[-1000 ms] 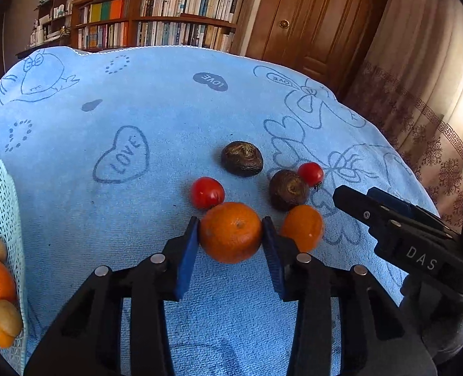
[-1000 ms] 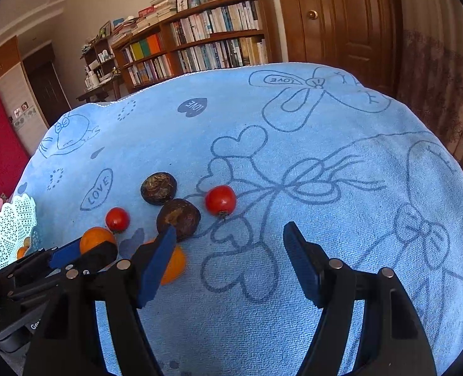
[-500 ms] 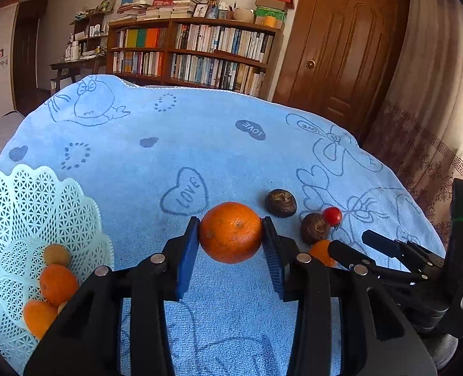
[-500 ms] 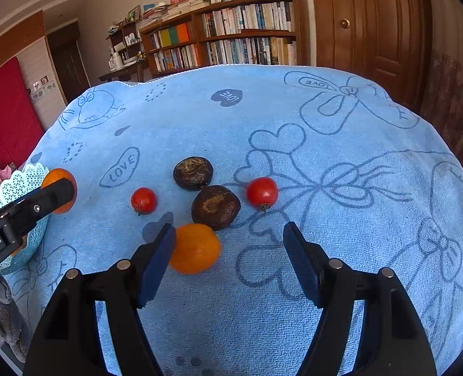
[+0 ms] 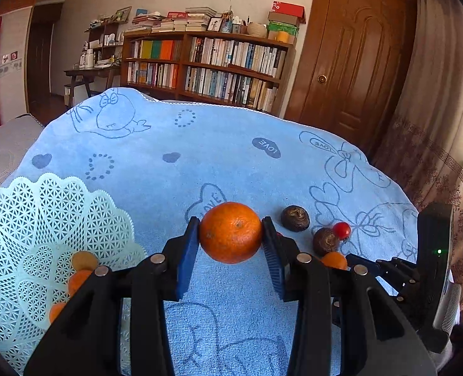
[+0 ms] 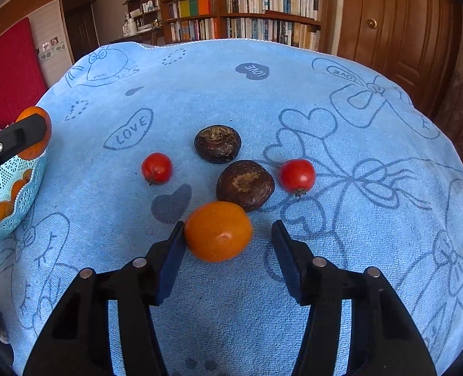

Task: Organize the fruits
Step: 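Carry the orange to the basket with the left tool while the right tool grasps an orange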

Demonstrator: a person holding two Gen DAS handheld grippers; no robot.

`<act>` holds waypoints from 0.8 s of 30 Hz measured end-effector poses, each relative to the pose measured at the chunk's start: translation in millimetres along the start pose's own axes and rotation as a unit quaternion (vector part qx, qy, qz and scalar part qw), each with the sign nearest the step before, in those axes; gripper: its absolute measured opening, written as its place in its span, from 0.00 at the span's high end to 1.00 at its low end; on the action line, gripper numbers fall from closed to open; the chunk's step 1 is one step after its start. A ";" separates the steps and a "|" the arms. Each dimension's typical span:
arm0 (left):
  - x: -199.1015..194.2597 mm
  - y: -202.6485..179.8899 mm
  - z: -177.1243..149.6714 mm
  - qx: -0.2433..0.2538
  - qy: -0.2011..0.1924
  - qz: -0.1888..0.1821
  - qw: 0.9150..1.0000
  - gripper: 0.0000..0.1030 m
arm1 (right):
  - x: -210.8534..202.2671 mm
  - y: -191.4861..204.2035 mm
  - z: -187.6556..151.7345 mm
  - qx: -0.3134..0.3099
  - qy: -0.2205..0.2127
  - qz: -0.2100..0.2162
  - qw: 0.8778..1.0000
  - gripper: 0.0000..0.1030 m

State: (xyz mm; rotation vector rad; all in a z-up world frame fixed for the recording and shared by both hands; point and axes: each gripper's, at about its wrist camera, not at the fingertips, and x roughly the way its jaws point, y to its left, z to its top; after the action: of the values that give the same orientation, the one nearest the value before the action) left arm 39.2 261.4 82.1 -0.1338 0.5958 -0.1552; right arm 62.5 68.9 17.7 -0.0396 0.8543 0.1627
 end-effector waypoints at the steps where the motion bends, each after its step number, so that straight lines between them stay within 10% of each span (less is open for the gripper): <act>1: -0.5 1.2 0.2 -0.001 0.000 0.001 1.000 0.60 | 0.1 1.0 -0.2 -0.003 0.000 -0.001 1.000 0.48; 24: -60.6 65.5 32.5 -0.007 -0.048 0.079 0.996 0.60 | -14.7 -3.3 -3.0 0.011 -0.033 0.000 0.999 0.59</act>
State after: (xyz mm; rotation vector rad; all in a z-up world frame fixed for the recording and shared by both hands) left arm 15.1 339.3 130.7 -0.1066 0.5102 0.0097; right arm 51.3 63.4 26.7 -0.0135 0.7905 0.1543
